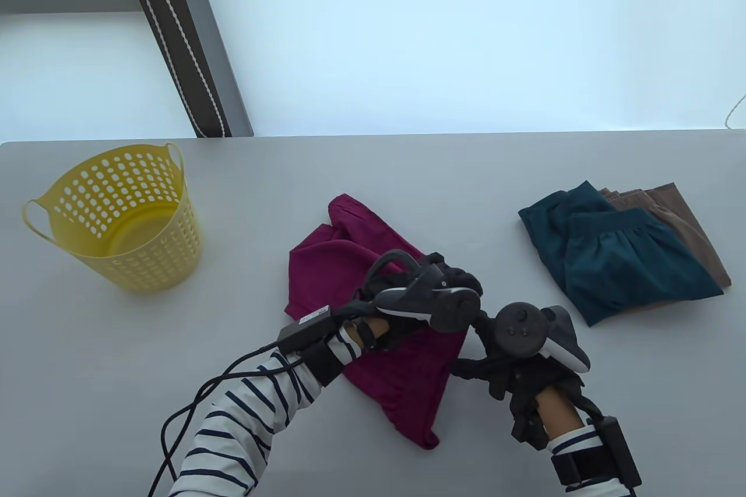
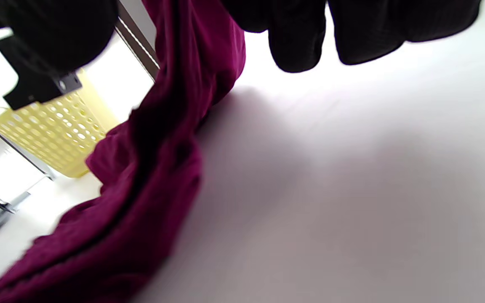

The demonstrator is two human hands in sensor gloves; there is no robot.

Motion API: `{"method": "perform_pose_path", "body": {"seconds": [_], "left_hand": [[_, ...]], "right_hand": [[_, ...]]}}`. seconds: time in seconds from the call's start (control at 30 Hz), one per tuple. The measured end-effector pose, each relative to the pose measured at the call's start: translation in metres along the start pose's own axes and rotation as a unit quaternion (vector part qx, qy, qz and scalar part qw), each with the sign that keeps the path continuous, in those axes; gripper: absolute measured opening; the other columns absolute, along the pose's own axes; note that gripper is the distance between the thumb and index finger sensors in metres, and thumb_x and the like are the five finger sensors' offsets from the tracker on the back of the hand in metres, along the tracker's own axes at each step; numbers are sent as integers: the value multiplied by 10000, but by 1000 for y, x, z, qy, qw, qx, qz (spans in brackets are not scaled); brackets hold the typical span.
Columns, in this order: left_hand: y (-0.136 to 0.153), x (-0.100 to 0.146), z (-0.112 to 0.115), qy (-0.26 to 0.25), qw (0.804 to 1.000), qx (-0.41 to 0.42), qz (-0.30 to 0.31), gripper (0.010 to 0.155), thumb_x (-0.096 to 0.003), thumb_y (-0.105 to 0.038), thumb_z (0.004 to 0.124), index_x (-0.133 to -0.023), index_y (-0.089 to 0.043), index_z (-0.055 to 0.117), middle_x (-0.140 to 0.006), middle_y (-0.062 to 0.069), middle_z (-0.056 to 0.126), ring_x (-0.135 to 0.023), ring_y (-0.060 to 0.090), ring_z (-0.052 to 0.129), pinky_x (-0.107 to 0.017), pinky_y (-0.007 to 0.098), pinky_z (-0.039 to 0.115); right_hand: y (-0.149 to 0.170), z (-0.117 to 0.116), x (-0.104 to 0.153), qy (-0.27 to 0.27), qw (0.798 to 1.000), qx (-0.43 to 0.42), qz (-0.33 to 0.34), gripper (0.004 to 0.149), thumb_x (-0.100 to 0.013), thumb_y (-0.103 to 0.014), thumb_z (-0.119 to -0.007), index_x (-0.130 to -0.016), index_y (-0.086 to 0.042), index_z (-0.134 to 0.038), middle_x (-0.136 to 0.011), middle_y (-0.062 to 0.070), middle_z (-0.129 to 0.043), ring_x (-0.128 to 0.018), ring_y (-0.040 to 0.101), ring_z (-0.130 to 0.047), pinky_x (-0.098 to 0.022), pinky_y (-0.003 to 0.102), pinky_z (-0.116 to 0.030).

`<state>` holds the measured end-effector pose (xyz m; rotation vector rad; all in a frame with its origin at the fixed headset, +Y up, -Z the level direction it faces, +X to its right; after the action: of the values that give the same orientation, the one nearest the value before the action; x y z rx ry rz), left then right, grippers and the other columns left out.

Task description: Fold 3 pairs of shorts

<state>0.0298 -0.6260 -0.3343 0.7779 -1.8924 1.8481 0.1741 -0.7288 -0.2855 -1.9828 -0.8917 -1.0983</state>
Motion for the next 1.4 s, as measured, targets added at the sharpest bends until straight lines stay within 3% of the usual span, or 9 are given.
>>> {"method": "perform_pose_path", "body": {"seconds": [0.23,0.37,0.57,0.87,1.03,1.13,1.23,1.3,1.4], "left_hand": [[72,65,-117,-181,977,49,-100,411,-401,-442,708,-787,-334,615,-785,-151,953,-688,48,1096,-678,424,832],[119,115,-168,-210,968,52,-130,420,-409,-444,702,-803,-341,599,-783,-161,948,-688,33,1089,-686,417,829],[131,186,-227,-304,940,-55,-148,600,-398,-463,695,-938,-380,447,-772,-229,934,-668,-43,1082,-695,363,836],[122,264,-280,-405,902,-54,-142,511,-421,-521,656,-916,-425,575,-753,-238,918,-674,-4,1023,-724,418,775],[128,254,-270,-323,937,-8,-129,507,-428,-525,668,-921,-423,605,-738,-207,924,-739,79,980,-740,499,720],[141,226,-246,-232,961,-27,-151,498,-426,-524,677,-909,-416,619,-736,-211,933,-754,97,982,-737,516,719],[155,186,-213,-105,977,-47,-178,466,-429,-500,692,-881,-402,634,-754,-187,939,-780,149,982,-730,554,707],[165,160,-189,-20,970,-104,-217,441,-434,-484,690,-860,-383,637,-797,-148,918,-838,218,946,-730,598,673],[177,125,-164,55,920,-268,-281,432,-416,-506,644,-828,-377,635,-913,0,804,-915,356,832,-706,676,622]], "right_hand": [[-1,27,10,204,977,9,-68,470,-456,-380,-740,-858,-138,-772,-743,131,-935,-675,419,-954,-513,605,-702],[-32,87,20,321,945,-59,-21,445,-449,-365,-762,-853,-184,-798,-745,100,-946,-687,399,-958,-530,596,-709],[-116,187,44,452,888,-41,75,437,-442,-293,-785,-864,-181,-793,-767,137,-912,-713,435,-915,-540,612,-689],[-214,243,128,514,816,-43,260,449,-466,-272,-747,-904,-173,-744,-720,70,-902,-680,356,-936,-578,598,-700],[-222,243,125,439,872,89,199,531,-463,-228,-703,-976,-94,-681,-697,71,-901,-644,342,-950,-564,601,-723],[-214,232,81,319,919,220,75,535,-461,-204,-673,-976,-57,-686,-688,89,-883,-632,358,-931,-550,619,-708],[-199,219,29,238,928,287,-28,442,-441,-200,-672,-866,-122,-764,-664,90,-893,-603,359,-942,-516,601,-734],[-185,214,-6,213,927,296,-86,430,-435,-207,-662,-844,-111,-754,-658,103,-895,-575,364,-953,-464,569,-766],[-167,215,-45,210,939,222,-157,434,-449,-209,-633,-851,-64,-705,-598,108,-922,-426,341,-1017,-343,499,-829]]}}
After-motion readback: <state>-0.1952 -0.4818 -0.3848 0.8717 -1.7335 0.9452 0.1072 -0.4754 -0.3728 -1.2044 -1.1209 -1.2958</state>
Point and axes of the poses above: the tracker on the back of each hand, its own y axis roughly to the little-finger side, its own x axis roughly from the fingertips to the wrist, z = x × y, the point moved 1 cm from there along -x, roughly from the wrist to the fingertips
